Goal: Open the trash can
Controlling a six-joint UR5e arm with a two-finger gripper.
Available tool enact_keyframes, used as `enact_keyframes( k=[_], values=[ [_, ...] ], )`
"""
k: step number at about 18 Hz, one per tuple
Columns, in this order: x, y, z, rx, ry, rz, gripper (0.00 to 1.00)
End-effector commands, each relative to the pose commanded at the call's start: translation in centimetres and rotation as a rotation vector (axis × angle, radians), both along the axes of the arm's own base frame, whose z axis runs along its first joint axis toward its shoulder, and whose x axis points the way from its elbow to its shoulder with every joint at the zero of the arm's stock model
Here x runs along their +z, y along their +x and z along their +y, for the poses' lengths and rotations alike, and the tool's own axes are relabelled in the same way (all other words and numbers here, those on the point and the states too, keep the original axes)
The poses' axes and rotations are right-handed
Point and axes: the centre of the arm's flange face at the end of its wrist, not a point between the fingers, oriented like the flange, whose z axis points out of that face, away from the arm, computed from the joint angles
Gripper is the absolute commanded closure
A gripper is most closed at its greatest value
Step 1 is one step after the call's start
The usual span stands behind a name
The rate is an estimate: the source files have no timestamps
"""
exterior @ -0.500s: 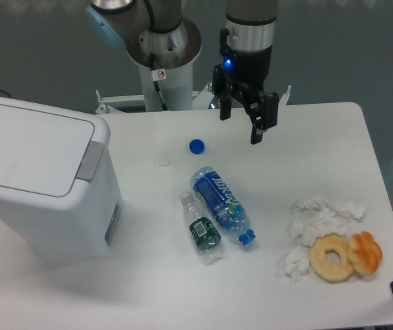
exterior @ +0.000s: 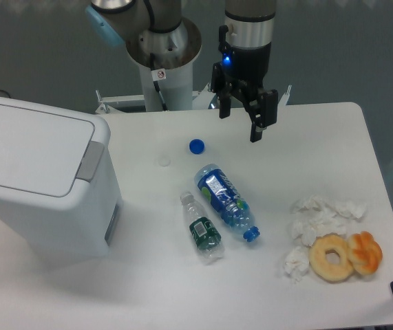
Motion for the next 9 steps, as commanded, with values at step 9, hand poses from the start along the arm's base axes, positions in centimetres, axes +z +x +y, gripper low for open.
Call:
enact_keyframes(
  k=[9],
  values=[
    [0.3, -0.24, -0.39, 0.048, 0.021, -0.02, 0.0]
  ],
)
